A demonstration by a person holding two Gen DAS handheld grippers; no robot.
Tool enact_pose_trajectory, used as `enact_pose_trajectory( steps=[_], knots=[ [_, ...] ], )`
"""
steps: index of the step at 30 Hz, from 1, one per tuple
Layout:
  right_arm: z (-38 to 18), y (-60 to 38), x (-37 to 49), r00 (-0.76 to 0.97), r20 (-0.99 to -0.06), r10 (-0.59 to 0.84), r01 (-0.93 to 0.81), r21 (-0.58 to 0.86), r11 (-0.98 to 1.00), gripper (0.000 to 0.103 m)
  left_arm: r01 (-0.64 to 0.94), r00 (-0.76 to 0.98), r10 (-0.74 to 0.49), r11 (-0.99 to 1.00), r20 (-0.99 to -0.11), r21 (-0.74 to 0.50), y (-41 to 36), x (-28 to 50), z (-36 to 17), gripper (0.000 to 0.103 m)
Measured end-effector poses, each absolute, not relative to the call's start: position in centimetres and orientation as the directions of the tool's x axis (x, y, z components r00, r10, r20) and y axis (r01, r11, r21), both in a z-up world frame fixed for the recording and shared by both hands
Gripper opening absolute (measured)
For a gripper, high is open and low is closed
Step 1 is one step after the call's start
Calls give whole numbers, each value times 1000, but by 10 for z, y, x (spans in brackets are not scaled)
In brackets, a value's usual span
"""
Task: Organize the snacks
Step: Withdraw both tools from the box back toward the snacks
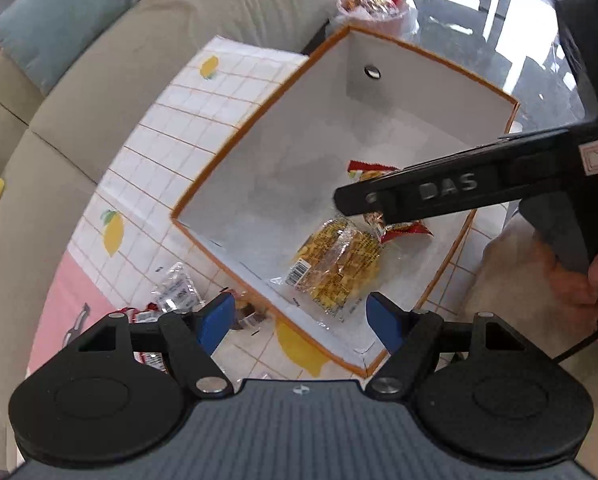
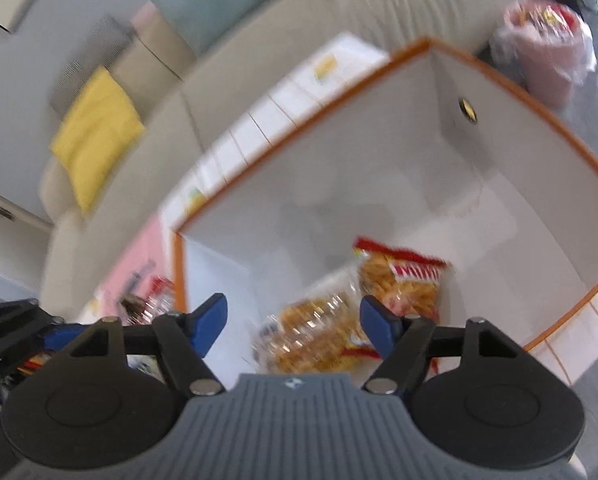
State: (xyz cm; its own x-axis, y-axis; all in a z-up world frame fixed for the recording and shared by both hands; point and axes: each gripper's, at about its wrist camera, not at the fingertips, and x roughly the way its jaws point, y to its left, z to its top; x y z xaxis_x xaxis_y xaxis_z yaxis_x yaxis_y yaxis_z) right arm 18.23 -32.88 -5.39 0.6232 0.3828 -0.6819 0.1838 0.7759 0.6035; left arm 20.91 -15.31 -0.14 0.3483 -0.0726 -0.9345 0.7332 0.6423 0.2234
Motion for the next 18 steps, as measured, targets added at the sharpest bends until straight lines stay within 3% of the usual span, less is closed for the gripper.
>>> enact_pose_trajectory(
  steps=[5, 11, 18],
  knots=[
    [-28, -317, 156, 767, -561, 313, 66, 554, 830, 72, 671, 436, -122, 704, -892, 232, -133, 191, 24, 87],
    [-2, -270, 127, 865, -471, 173, -40, 278, 960, 77, 546, 565, -184, 814, -804, 197, -93, 165, 50, 87],
    [-2, -247, 104, 885, -433, 170, -35, 303, 952, 77, 364, 724, -147, 911, -674, 193, -38, 126, 51, 87]
  ],
)
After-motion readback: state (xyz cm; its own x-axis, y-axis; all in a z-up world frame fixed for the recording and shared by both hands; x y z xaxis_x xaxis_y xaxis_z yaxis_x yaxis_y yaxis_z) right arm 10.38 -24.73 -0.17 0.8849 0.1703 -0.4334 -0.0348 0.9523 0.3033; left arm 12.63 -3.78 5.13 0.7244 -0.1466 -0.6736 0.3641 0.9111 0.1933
